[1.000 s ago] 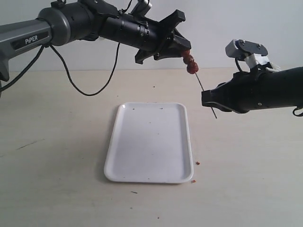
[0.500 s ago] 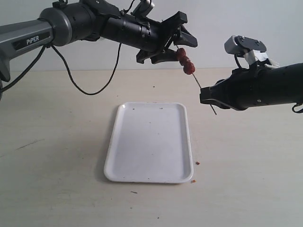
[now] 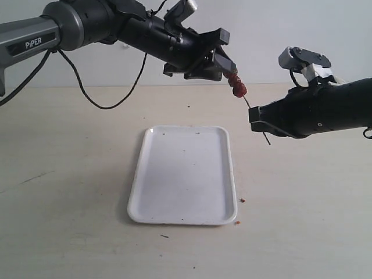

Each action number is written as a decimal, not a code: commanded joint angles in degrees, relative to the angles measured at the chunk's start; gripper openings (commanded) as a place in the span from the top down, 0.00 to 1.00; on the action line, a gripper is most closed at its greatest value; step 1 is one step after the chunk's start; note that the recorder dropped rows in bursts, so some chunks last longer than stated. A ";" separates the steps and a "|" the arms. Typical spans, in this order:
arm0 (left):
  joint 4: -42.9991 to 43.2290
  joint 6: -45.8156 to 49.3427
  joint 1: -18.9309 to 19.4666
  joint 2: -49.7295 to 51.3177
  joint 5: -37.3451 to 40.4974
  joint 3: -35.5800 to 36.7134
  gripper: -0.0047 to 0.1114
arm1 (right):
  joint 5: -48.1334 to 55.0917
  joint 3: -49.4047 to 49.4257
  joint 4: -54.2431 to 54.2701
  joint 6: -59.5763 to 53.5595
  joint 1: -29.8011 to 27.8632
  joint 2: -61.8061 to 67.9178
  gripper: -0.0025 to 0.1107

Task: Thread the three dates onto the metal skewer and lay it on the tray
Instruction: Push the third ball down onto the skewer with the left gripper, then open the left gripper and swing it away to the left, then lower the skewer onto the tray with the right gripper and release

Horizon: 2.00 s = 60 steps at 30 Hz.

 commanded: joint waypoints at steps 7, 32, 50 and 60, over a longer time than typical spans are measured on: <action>0.80 4.91 0.11 -2.95 7.02 3.69 0.96 | -1.73 -0.39 -0.89 2.96 -0.18 0.00 0.98; 2.45 29.40 0.15 -56.04 -74.33 79.47 0.96 | -15.79 4.23 3.81 24.47 23.30 3.12 0.98; 3.03 29.53 0.15 -62.85 -70.30 81.39 0.96 | -21.99 -0.35 11.91 30.26 32.13 14.28 0.82; 3.03 29.53 0.15 -62.85 -69.38 81.39 0.96 | -24.97 -0.35 9.73 29.34 32.13 14.37 0.57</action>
